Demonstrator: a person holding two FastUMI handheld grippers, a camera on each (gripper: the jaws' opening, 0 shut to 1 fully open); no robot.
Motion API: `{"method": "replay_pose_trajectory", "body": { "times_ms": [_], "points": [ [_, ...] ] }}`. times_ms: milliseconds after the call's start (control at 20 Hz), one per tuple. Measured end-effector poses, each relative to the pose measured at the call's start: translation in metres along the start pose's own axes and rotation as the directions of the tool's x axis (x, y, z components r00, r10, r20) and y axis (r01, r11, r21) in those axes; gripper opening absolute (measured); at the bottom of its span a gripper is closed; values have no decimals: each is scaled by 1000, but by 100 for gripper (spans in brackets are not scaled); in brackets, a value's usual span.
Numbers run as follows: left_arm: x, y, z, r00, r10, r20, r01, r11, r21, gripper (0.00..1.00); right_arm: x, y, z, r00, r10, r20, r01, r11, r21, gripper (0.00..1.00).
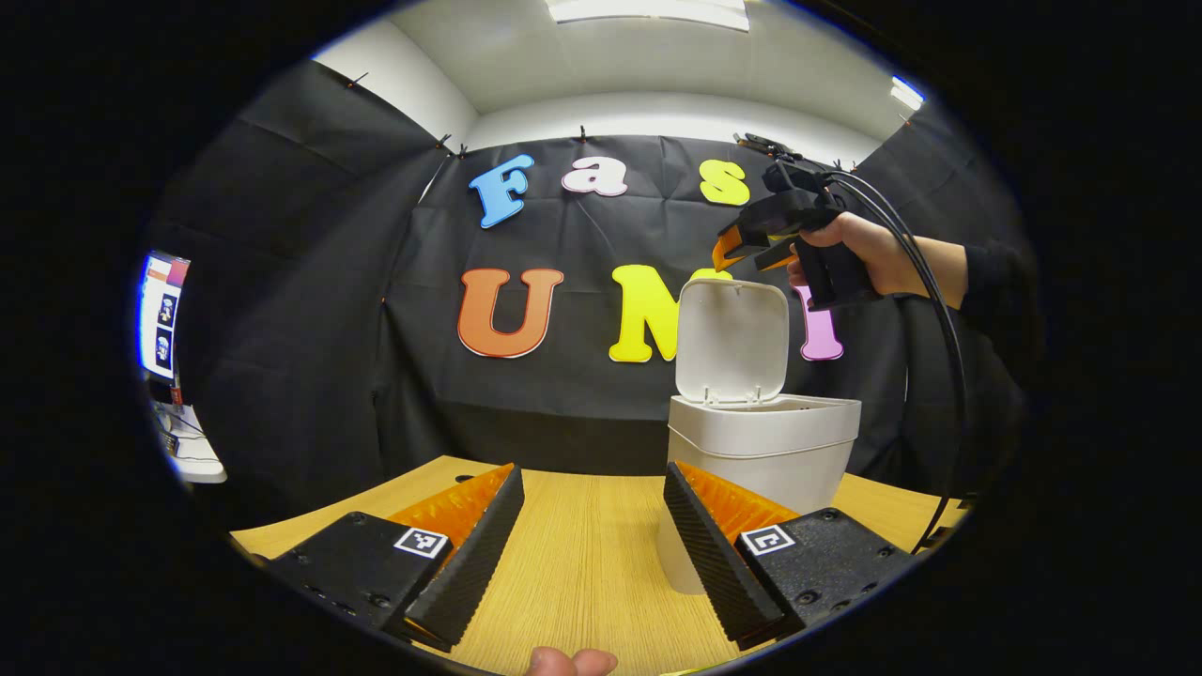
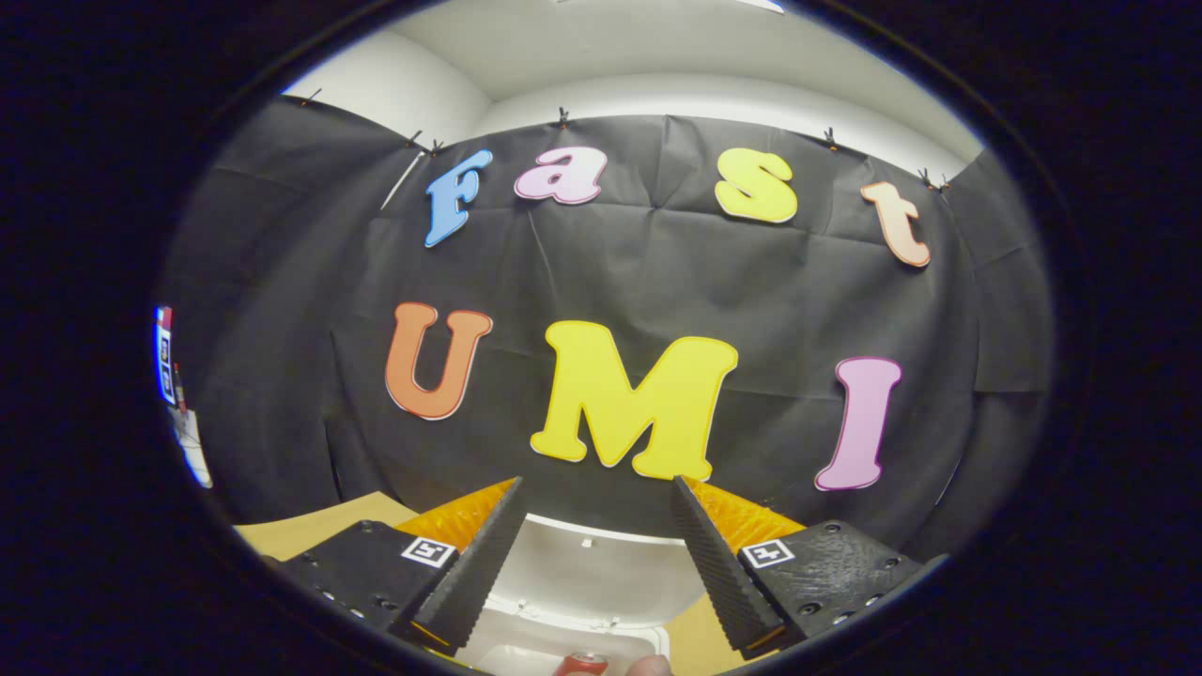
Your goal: Press the lid of the desktop garbage bin to open it, pick up the crumpled paper on the desktop and throw it into the bin, then pick up the pop can on the desktop and drop it into the bin, and finally close the garbage bin lid.
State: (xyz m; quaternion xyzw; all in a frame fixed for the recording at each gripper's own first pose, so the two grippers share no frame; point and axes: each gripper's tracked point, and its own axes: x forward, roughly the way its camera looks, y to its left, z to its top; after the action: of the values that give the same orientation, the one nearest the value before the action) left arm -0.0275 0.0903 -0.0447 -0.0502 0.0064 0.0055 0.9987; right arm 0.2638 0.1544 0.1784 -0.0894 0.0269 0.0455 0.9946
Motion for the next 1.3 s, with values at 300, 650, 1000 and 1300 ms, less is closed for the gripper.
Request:
{"method": "replay_pose_trajectory", "body": {
  "times_ms": [300,650,1000,1300],
  "points": [
    [-1,3,2,1000,9,12,-9,1000,22,97,6,3,-8,999,13,-37,-10,997,75,94],
    [-2,-2,2,1000,-2,10,2,1000,25,97,-12,5,-22,994,49,-100,-28,979,200,99],
    [-4,7,5,1000,19,19,-19,1000,12,97,-63,24,-41,985,131,-113,-116,985,127,95],
    [-7,11,13,999,29,33,-29,1000,-4,97,-112,40,-86,966,218,-138,-194,966,172,96]
  ]
}}
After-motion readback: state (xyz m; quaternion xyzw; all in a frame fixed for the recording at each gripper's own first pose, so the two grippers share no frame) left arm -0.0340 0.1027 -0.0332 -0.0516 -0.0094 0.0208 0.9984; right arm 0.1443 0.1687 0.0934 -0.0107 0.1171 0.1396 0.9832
